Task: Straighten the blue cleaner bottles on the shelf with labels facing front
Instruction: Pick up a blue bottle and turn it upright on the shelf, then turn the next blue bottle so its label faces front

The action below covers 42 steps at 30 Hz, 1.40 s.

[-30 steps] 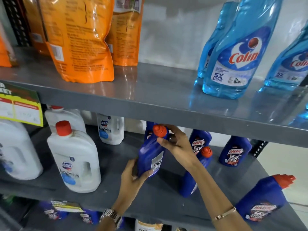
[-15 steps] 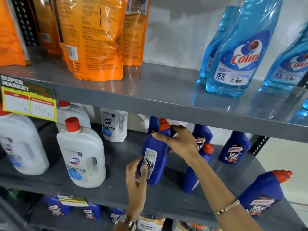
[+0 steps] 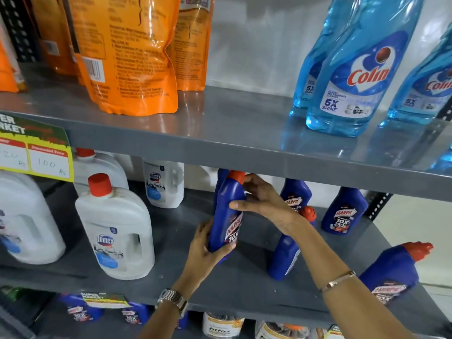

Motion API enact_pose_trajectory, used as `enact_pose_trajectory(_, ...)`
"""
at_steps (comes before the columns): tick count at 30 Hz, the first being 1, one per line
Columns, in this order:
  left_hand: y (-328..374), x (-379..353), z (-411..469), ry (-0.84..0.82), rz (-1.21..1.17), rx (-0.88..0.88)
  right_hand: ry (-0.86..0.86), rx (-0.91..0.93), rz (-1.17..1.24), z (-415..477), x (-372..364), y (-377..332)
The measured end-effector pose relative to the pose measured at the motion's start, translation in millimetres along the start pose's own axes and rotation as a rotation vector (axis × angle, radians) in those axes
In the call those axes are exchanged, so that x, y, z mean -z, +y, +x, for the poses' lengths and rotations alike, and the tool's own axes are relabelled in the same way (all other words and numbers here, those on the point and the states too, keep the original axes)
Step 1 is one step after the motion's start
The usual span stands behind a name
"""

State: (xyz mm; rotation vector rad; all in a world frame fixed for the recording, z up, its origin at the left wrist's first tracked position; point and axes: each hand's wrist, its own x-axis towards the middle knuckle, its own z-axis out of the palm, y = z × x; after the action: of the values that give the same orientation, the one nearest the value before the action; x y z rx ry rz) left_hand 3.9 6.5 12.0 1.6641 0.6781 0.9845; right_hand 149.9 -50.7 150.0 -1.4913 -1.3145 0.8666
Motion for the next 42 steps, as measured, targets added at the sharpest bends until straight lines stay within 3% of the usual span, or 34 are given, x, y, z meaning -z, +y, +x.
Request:
enact_pose_trajectory(5,-7,10,10,-0.159,-0.044,0.085,0.183,0.064,-0.055,9,-14,14)
enact_pose_trajectory(10,-19,13,23,-0.186,-0.010,0.148,0.315,0.059,-0.164,14,-24,35)
enact_pose_trajectory(19,-53,12,27,-0.184,-0.089,0.265,0.306,-0.021,-0.245,16,-35,61)
enact_pose_trajectory(30,-63,9,16,-0.152,-0.142,0.252,0.284,-0.098,-0.221,8,-44,76)
enact_pose_trajectory(33,-58,1,-3,0.085,-0.192,0.222,0.462,0.028,-0.526,-13,-40,75)
enact_pose_trajectory(35,-48,-10,-24,0.390,-0.122,0.166,0.731,0.230,-0.543,-36,-31,66)
enact_pose_trajectory(37,-36,-23,-41,0.564,-0.056,0.072,0.921,0.378,-0.562,-55,-15,60)
enact_pose_trajectory(39,-33,-42,-48,0.516,-0.003,0.007,0.963,0.345,-0.614,-68,11,64)
enact_pose_trajectory(42,-33,-79,-46,0.179,-0.015,0.062,0.856,0.031,-0.395,-77,45,83)
